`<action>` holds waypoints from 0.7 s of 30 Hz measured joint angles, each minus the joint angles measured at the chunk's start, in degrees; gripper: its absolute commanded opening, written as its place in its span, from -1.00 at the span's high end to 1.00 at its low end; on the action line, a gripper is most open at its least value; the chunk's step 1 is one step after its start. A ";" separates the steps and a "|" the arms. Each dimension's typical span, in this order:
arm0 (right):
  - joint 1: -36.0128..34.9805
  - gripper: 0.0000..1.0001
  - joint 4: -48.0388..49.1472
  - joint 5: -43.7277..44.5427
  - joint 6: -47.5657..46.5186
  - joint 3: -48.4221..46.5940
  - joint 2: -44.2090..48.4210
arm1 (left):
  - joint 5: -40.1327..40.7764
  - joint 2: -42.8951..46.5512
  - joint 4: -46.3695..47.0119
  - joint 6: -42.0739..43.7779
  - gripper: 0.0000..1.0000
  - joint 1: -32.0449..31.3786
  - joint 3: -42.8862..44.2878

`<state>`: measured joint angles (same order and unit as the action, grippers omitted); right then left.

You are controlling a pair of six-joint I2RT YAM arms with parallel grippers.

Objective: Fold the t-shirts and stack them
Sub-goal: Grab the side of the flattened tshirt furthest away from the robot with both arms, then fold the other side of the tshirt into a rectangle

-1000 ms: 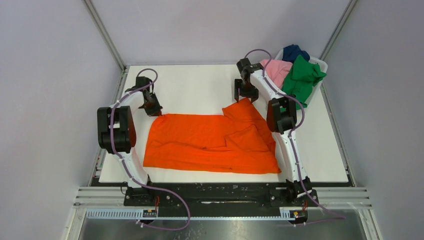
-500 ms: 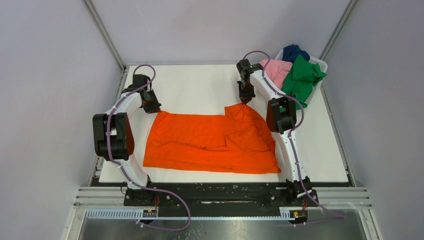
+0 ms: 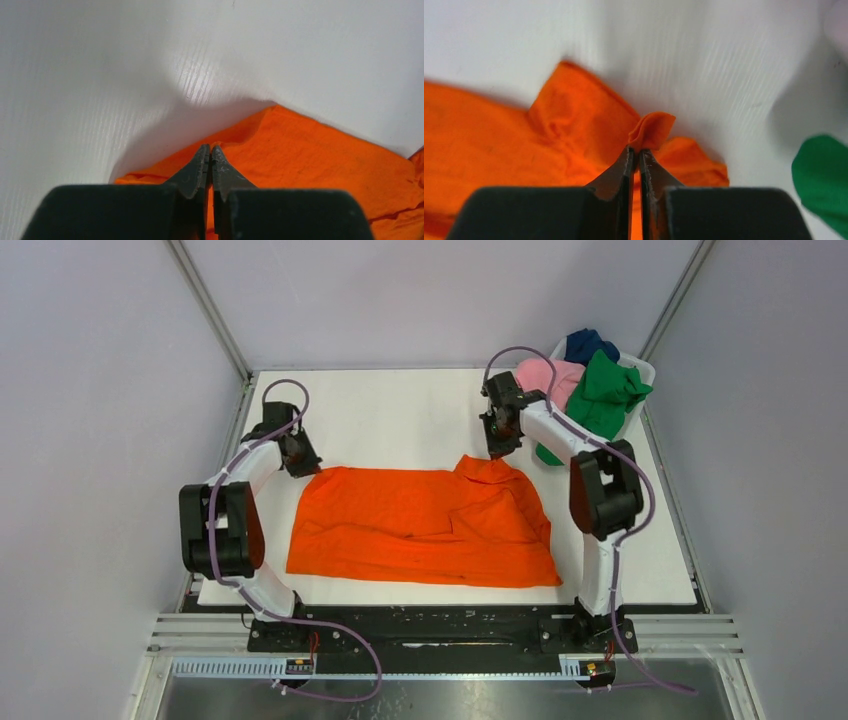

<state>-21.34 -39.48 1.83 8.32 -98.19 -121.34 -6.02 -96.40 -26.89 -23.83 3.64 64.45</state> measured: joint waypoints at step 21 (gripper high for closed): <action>-6.10 0.92 14.08 0.79 -1.46 36.04 31.54 | 11.21 23.30 10.73 -6.82 1.00 0.00 -22.05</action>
<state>-27.44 -25.41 2.61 6.85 -62.15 -89.80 5.19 -73.10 -16.16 -30.65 3.64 42.39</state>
